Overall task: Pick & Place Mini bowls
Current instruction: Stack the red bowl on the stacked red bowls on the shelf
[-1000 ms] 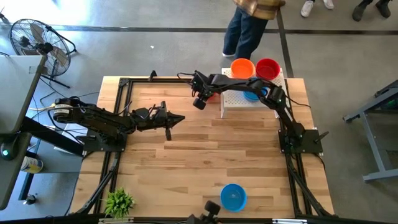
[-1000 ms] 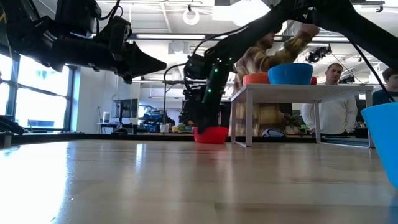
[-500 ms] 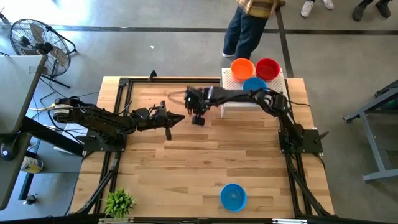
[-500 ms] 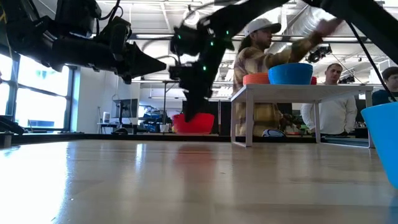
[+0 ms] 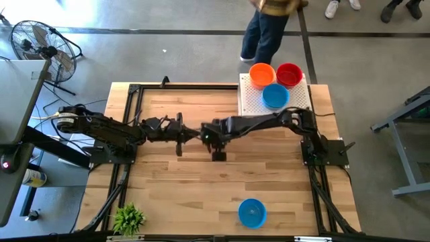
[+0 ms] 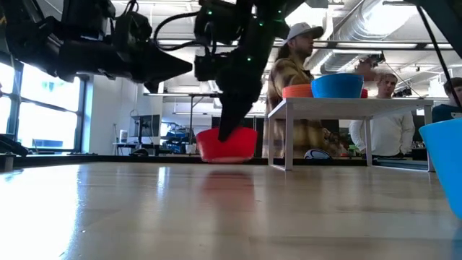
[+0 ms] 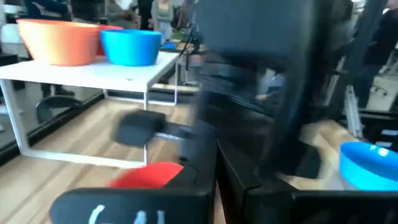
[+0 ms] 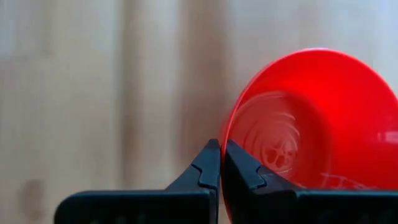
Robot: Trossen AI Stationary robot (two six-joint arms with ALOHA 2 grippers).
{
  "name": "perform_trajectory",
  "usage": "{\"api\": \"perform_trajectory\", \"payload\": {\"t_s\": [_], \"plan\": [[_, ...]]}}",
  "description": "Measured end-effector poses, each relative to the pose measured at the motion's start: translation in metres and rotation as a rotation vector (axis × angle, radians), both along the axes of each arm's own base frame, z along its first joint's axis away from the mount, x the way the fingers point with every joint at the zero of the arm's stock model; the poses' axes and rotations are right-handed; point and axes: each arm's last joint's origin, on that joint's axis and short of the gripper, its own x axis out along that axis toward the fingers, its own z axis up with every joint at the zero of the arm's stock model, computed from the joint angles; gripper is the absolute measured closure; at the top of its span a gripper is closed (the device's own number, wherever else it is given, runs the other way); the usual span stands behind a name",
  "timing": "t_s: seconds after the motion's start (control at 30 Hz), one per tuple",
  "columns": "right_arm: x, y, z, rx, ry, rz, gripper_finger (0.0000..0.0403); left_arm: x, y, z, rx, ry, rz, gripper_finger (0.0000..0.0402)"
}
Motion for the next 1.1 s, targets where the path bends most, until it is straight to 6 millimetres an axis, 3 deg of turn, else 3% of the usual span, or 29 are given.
{"api": "perform_trajectory", "payload": {"t_s": [0.17,0.33,0.53,0.7,0.9,1.1], "plan": [[-0.006,-0.007,0.009,-0.02,-0.022,-0.04,0.0402,0.0,0.0,0.0,-0.003,-0.002,-0.022,0.04],[-0.01,0.004,0.016,-0.003,-0.011,-0.025,0.0402,0.0,0.0,-0.002,-0.006,0.025,-0.01,0.04],[-0.026,0.036,-0.013,0.043,0.047,0.012,0.0402,0.0,0.0,-0.003,-0.001,0.033,0.003,0.04],[-0.054,0.058,-0.018,0.069,0.033,-0.009,0.0402,0.0,0.001,-0.003,0.0,0.035,0.009,0.04],[-0.099,0.081,-0.008,0.119,0.016,-0.032,0.0402,0.0,0.001,-0.002,0.0,0.025,0.009,0.04],[-0.139,0.096,-0.012,0.166,-0.014,-0.082,0.0402,0.0,0.001,-0.001,0.001,0.014,0.016,0.04]]}}
